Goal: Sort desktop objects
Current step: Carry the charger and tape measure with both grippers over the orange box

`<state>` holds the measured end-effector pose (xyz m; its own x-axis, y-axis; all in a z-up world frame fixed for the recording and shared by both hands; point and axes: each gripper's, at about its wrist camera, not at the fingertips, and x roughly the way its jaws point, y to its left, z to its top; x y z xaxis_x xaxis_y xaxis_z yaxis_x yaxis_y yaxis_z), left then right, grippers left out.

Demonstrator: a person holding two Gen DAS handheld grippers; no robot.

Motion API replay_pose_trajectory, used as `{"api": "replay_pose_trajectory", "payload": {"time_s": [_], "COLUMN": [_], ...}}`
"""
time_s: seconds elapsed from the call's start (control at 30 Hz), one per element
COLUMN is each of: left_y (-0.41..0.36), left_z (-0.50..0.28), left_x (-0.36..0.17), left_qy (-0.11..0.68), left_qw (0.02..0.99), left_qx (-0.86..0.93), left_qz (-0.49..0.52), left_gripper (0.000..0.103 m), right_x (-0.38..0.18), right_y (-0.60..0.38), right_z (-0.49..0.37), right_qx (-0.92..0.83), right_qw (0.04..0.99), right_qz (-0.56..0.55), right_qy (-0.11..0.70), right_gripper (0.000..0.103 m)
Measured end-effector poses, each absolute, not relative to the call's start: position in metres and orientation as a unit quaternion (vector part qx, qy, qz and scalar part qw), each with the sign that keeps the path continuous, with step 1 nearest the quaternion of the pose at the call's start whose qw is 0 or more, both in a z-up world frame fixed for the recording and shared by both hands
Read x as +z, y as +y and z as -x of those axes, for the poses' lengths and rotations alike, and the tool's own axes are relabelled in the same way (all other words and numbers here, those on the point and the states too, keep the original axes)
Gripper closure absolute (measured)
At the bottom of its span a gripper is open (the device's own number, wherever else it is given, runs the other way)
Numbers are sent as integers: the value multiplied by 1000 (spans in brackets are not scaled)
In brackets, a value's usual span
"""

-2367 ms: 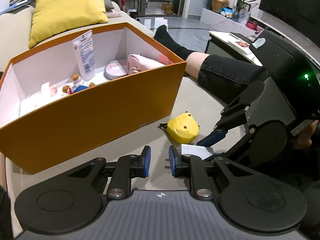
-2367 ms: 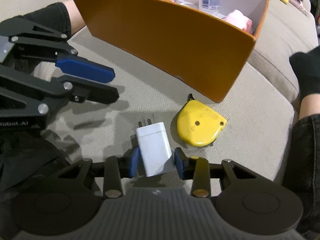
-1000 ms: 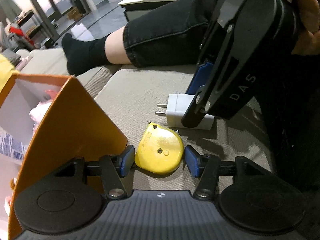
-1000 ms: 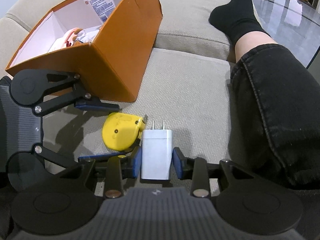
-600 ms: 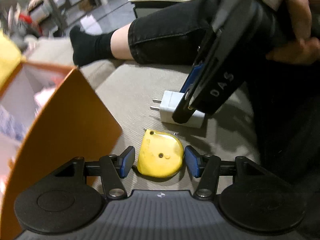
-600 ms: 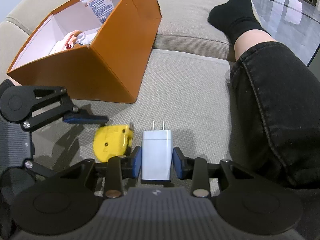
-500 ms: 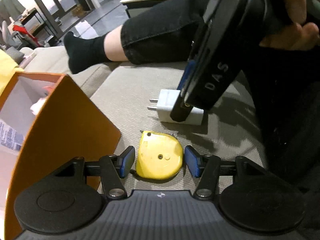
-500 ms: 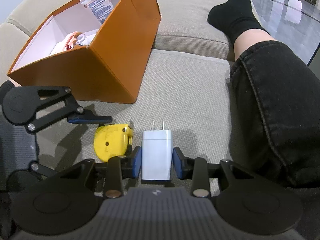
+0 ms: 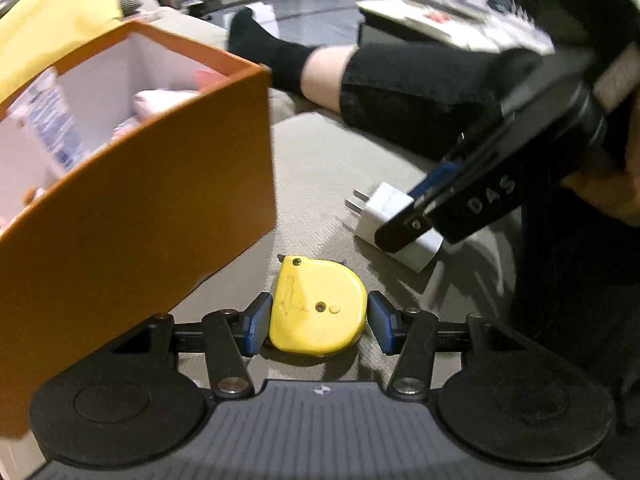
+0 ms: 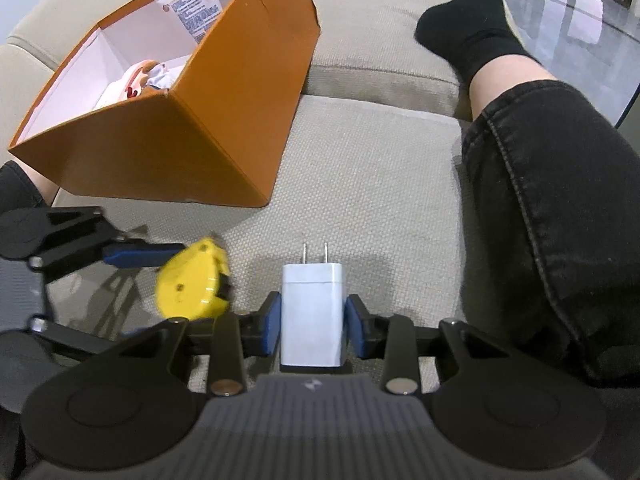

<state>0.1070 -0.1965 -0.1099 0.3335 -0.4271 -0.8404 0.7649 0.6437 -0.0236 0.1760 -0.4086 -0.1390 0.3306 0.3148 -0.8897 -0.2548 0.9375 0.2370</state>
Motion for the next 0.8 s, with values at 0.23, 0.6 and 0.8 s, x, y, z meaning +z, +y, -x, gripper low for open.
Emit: {"api": "replay_pose_trajectory", "payload": {"time_s": [0.23,0.6,0.8], "left_y": [-172,-143,-126], "left_z": [-101,-99,-121], "left_x": [-73,-3,22], "left_qy": [422,358,342], "left_qw": [807,838,859], "left_qx": [-396,-407,-378], "left_qz": [-121,-61,-44], "left_gripper": [43,43,43], "right_x": [-113,-39,0], "right_y": [-403,-381,-364], "right_z": [-166,-154,-167], "right_qx": [180,207,228], "right_qw": [832,865,877], "right_qz": [-31,9,29], "right_qy": [523,456,422], "right_gripper": [67,67,67]}}
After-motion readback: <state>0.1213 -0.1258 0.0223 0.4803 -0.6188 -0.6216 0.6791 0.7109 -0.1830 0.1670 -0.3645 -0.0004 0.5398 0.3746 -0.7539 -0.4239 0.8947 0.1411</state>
